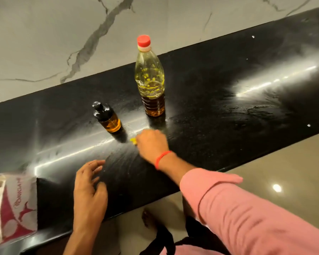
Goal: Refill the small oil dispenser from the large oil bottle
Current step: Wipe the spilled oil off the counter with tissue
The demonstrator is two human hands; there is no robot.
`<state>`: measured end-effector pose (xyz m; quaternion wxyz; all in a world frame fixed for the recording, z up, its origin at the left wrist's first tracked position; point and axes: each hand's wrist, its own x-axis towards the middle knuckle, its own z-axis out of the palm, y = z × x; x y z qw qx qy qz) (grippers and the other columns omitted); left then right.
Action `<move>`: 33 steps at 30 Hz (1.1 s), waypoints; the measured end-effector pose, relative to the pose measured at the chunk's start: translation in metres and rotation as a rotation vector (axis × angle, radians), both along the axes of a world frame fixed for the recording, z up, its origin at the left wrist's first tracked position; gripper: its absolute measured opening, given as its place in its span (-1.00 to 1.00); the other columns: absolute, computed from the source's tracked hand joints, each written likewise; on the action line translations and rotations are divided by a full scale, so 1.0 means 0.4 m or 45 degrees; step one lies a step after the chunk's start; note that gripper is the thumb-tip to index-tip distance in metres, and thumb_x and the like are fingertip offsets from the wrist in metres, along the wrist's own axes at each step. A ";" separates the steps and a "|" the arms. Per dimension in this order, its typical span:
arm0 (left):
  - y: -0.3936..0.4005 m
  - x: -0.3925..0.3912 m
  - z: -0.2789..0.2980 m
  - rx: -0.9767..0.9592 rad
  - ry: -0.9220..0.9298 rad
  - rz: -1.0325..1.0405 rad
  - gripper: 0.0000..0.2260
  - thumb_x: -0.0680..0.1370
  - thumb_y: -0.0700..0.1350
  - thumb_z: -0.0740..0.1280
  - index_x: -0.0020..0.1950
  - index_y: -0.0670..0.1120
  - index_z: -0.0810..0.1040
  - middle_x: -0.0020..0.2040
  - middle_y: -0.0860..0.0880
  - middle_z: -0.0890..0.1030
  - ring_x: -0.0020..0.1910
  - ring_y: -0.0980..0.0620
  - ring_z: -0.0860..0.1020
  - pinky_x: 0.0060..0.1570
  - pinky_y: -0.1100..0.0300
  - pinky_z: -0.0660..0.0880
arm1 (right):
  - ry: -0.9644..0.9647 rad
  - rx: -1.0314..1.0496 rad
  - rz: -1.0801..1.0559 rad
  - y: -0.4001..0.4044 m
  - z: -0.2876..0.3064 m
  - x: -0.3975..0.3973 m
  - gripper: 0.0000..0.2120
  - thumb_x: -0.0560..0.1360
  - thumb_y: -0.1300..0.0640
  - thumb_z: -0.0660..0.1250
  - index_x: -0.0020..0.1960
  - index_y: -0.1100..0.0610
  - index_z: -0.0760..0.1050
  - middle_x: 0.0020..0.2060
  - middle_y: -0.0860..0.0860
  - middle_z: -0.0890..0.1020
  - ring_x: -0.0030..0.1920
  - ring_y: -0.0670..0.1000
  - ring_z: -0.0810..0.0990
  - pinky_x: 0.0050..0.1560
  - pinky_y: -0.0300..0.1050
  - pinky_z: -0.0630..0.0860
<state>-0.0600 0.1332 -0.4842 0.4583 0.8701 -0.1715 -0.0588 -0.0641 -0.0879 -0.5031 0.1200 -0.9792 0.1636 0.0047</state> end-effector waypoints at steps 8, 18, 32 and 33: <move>0.039 0.004 0.013 0.018 -0.032 0.052 -0.23 0.45 -0.56 0.19 0.18 0.37 0.46 0.27 0.04 0.50 0.27 0.23 0.53 0.22 0.29 0.51 | 0.037 0.180 -0.100 0.076 0.001 0.101 -0.82 0.52 0.13 0.36 0.08 0.10 0.66 -0.02 0.10 0.67 0.01 0.20 0.68 -0.05 -0.01 0.59; 0.075 0.037 0.007 0.008 -0.037 0.083 -0.25 0.41 -0.58 0.17 0.17 0.28 0.49 0.28 -0.02 0.52 0.25 0.19 0.55 0.20 0.41 0.48 | 0.084 0.136 0.596 0.239 -0.006 -0.047 -0.86 0.48 0.12 0.38 -0.02 0.12 0.67 -0.09 0.09 0.64 -0.02 0.19 0.63 -0.04 0.00 0.50; -0.050 -0.008 0.014 -0.093 0.110 -0.098 -0.44 0.50 -0.53 0.21 0.28 0.05 0.53 0.31 0.01 0.48 0.31 0.20 0.51 0.31 0.15 0.43 | -0.116 0.008 -0.856 -0.412 -0.018 -0.391 -0.88 0.52 0.07 0.39 -0.01 0.03 0.69 -0.07 0.08 0.70 -0.03 0.23 0.67 -0.13 -0.02 0.55; -0.056 -0.009 0.014 -0.094 0.118 -0.110 -0.44 0.50 -0.52 0.21 0.27 0.08 0.53 0.32 0.03 0.47 0.32 0.21 0.51 0.32 0.14 0.43 | -0.118 0.004 -0.891 -0.422 -0.021 -0.419 -0.89 0.51 0.08 0.39 -0.02 0.03 0.69 -0.08 0.09 0.70 -0.03 0.24 0.66 -0.14 -0.02 0.55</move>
